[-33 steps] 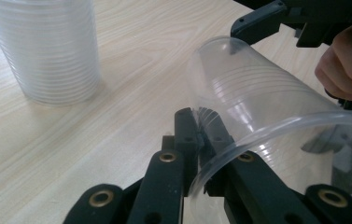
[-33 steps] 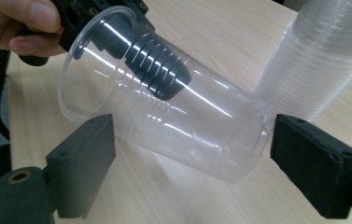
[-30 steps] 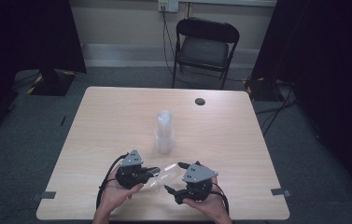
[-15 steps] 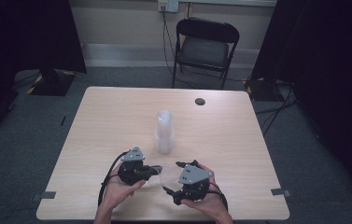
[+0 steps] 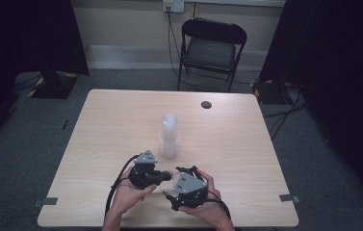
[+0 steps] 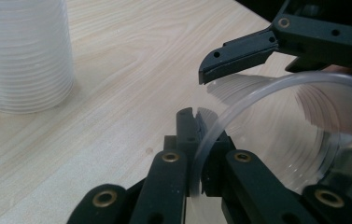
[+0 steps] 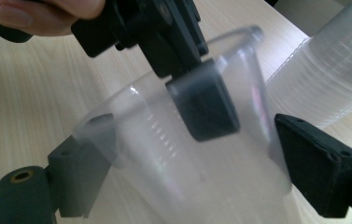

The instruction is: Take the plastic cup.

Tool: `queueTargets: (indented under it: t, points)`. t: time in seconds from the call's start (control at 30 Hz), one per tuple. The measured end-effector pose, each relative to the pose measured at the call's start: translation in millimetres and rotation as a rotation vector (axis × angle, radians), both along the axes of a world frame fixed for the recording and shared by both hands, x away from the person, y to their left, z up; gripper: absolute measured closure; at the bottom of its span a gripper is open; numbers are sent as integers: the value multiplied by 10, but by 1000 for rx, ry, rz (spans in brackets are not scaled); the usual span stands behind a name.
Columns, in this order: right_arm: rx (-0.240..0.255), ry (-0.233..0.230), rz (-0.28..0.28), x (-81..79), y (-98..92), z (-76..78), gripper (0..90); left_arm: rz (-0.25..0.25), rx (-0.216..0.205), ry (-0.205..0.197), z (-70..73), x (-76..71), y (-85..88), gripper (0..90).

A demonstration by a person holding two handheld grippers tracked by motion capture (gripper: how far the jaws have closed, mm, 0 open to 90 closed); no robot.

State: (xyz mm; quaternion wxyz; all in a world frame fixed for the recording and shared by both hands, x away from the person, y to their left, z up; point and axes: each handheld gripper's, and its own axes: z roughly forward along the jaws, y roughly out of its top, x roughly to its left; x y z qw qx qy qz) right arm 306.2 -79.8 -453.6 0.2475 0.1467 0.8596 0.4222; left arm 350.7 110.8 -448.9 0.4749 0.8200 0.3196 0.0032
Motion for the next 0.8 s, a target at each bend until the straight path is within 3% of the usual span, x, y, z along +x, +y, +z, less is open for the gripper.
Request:
queueTargets:
  t: [0.17,0.37,0.6,0.8]
  points:
    - [-2,-23,3,-20,20,8,184,-8,13,1,10,7,-52,883]
    - [15,-40,-8,-31,17,43,209,8,60,14,-3,15,-92,869]
    - [21,-62,3,-49,36,86,262,16,61,29,12,28,-84,861]
    - [19,-70,4,-54,39,85,287,24,72,12,31,17,-74,863]
